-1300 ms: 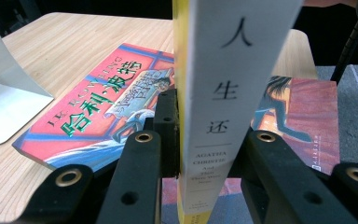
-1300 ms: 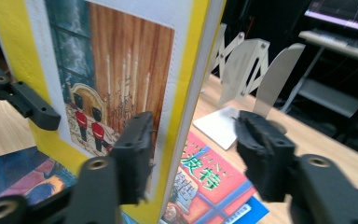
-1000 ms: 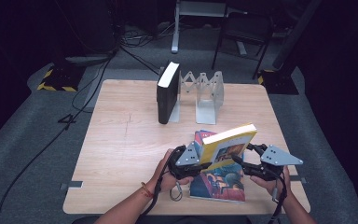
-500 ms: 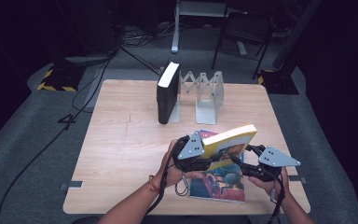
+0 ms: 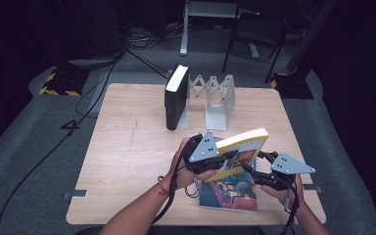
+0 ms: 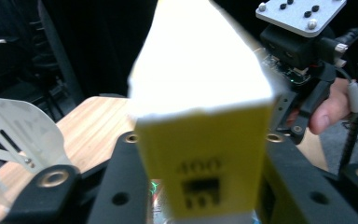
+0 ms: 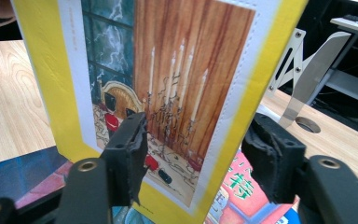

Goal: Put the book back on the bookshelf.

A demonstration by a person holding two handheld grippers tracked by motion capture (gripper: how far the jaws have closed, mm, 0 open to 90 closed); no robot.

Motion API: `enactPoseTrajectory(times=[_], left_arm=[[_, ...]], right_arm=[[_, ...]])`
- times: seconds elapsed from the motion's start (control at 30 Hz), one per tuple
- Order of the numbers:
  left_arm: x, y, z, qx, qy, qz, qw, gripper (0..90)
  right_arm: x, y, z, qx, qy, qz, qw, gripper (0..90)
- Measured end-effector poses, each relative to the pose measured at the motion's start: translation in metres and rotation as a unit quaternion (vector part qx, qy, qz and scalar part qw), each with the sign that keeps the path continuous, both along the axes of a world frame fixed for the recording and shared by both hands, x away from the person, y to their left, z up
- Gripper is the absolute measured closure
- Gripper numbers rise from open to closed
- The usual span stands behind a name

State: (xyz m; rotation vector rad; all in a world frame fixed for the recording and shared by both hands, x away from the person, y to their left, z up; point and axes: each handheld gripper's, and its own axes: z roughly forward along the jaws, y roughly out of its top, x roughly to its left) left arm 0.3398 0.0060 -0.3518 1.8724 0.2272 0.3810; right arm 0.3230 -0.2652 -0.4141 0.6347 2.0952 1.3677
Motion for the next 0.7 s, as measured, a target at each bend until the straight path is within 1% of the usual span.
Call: enactPoseTrajectory(times=[0.03, 0.07, 0.13, 0.2, 0.27, 0.3, 0.33, 0.37, 0.4, 0.43, 0.47, 0.5, 0.53, 0.57, 0.6, 0.63, 0.7], left_arm=[[0.0, -0.001, 0.001, 0.004, 0.001, 0.004, 1.0, 72.3], [0.002, -0.001, 0.003, 0.006, 0.008, 0.004, 0.9999, 73.0], [0.003, 0.0, 0.003, 0.005, 0.011, 0.006, 0.9999, 73.7], [0.005, 0.0, 0.005, 0.004, 0.015, 0.025, 0.9996, 73.8], [0.006, 0.0, 0.007, 0.001, 0.016, 0.035, 0.9992, 74.0], [0.006, 0.001, 0.008, 0.0, 0.015, 0.041, 0.9991, 74.2], [0.006, 0.001, 0.008, 0.0, 0.015, 0.041, 0.9991, 74.2], [0.007, 0.003, 0.01, -0.001, 0.009, 0.049, 0.9987, 74.3], [0.008, 0.007, 0.015, -0.005, 0.005, 0.063, 0.998, 74.4], [0.009, 0.011, 0.018, -0.006, 0.003, 0.068, 0.9977, 74.4], [0.009, 0.014, 0.021, -0.011, 0.002, 0.077, 0.997, 74.3], [0.009, 0.014, 0.021, -0.011, 0.002, 0.077, 0.997, 74.3], [0.011, 0.018, 0.023, -0.016, 0.0, 0.084, 0.9964, 74.3], [0.013, 0.028, 0.027, -0.024, -0.006, 0.107, 0.9939, 74.3], [0.013, 0.028, 0.027, -0.024, -0.006, 0.107, 0.9939, 74.3], [0.014, 0.032, 0.028, -0.026, -0.007, 0.117, 0.9928, 74.3], [0.019, 0.042, 0.029, -0.029, -0.009, 0.152, 0.9879, 74.4]], right_arm=[[0.0, 0.0, 0.0, -0.001, 0.001, 0.001, 1.0, 39.6], [0.0, 0.0, 0.0, -0.002, 0.001, 0.002, 1.0, 38.9], [0.001, -0.001, 0.0, -0.003, 0.002, 0.003, 1.0, 38.6], [0.001, -0.006, 0.0, -0.001, 0.006, -0.003, 1.0, 38.5], [0.001, -0.008, 0.0, -0.001, 0.007, -0.007, 1.0, 38.5], [0.001, -0.01, 0.0, 0.0, 0.008, -0.008, 0.9999, 38.5], [0.001, -0.01, 0.0, 0.0, 0.008, -0.008, 0.9999, 38.5], [0.001, -0.015, -0.001, -0.002, 0.011, -0.013, 0.9998, 38.5], [0.001, -0.018, -0.001, -0.001, 0.012, -0.015, 0.9998, 38.5], [0.001, -0.02, -0.002, 0.001, 0.014, -0.018, 0.9997, 38.5], [0.001, -0.023, -0.003, 0.003, 0.016, -0.021, 0.9997, 38.5], [0.001, -0.023, -0.003, 0.003, 0.016, -0.021, 0.9997, 38.5], [0.001, -0.027, -0.004, 0.003, 0.021, -0.028, 0.9994, 38.5], [0.002, -0.03, -0.005, 0.005, 0.023, -0.03, 0.9993, 38.5], [0.002, -0.03, -0.005, 0.005, 0.023, -0.03, 0.9993, 38.5], [0.003, -0.033, -0.005, 0.007, 0.026, -0.034, 0.9991, 38.5], [0.003, -0.036, -0.006, 0.007, 0.027, -0.042, 0.9987, 38.5]])
